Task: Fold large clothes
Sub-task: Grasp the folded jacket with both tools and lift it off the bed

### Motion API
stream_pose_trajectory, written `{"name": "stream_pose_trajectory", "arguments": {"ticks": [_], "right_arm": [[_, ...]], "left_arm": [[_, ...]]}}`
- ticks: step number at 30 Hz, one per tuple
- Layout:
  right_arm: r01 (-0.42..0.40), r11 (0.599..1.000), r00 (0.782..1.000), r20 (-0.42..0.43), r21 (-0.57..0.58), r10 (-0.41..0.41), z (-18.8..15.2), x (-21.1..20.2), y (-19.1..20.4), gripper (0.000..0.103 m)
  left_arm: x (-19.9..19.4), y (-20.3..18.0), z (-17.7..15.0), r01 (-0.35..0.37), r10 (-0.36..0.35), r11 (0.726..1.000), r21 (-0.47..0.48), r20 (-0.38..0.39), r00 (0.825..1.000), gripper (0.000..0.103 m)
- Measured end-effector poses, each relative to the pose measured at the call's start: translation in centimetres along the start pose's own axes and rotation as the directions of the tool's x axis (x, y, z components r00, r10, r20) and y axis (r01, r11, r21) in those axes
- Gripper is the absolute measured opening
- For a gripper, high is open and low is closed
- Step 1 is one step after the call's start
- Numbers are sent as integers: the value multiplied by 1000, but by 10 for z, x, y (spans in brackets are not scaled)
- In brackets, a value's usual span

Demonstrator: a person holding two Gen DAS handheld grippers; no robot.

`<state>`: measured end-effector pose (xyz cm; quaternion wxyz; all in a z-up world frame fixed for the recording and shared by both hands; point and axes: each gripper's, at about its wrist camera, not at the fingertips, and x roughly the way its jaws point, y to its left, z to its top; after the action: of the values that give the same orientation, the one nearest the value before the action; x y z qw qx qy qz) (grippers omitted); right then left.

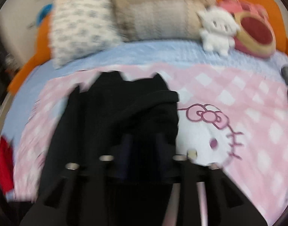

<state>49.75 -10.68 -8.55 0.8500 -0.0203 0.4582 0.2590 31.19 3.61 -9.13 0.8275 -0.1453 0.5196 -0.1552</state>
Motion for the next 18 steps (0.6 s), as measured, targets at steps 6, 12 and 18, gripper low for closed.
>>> {"name": "stream_pose_trajectory", "arguments": {"ticks": [6, 12, 18], "right_arm": [[-164, 970, 983, 55, -180, 176, -110, -158, 43, 58], [-351, 930, 934, -107, -112, 340, -255, -223, 62, 73], [-443, 882, 869, -165, 159, 466, -337, -224, 41, 74]], "left_arm": [[-76, -18, -62, 71, -73, 997, 18, 117, 990, 75], [-118, -16, -173, 208, -203, 974, -90, 62, 977, 87], [-115, 9, -243, 184, -197, 951, -247, -26, 980, 87]]}}
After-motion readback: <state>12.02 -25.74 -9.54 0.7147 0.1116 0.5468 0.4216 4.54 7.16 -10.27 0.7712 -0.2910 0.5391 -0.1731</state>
